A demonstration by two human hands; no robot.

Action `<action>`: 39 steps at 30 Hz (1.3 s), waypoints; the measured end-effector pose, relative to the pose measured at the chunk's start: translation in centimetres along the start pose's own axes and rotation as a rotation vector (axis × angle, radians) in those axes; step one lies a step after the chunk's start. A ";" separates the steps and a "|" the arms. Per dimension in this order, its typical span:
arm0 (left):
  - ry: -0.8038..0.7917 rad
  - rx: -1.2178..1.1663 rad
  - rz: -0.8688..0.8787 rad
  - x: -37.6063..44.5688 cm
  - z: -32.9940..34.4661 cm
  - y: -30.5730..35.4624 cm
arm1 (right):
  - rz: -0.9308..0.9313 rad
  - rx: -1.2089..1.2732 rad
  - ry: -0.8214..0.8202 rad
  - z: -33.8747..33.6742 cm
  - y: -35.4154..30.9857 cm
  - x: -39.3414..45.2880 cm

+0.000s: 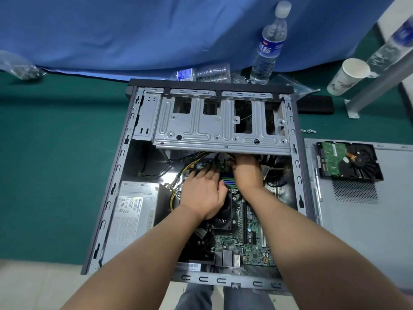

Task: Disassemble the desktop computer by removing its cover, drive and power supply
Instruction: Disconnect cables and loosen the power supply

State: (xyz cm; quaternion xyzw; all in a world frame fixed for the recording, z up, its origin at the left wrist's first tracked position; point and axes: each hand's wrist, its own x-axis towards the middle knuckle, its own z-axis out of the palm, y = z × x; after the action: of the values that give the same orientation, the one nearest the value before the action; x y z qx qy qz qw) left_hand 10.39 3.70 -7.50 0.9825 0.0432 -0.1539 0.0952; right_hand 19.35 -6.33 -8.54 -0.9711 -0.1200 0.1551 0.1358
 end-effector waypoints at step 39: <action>0.012 -0.043 -0.009 -0.1 0.1 0.0 | -0.007 -0.074 0.011 -0.1 0.1 -0.1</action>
State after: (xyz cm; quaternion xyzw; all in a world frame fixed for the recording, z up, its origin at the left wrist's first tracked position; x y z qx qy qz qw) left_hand 10.22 3.69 -7.58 0.9810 0.0513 -0.1475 0.1156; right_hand 19.31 -6.49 -8.43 -0.9759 -0.1281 0.1448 0.1011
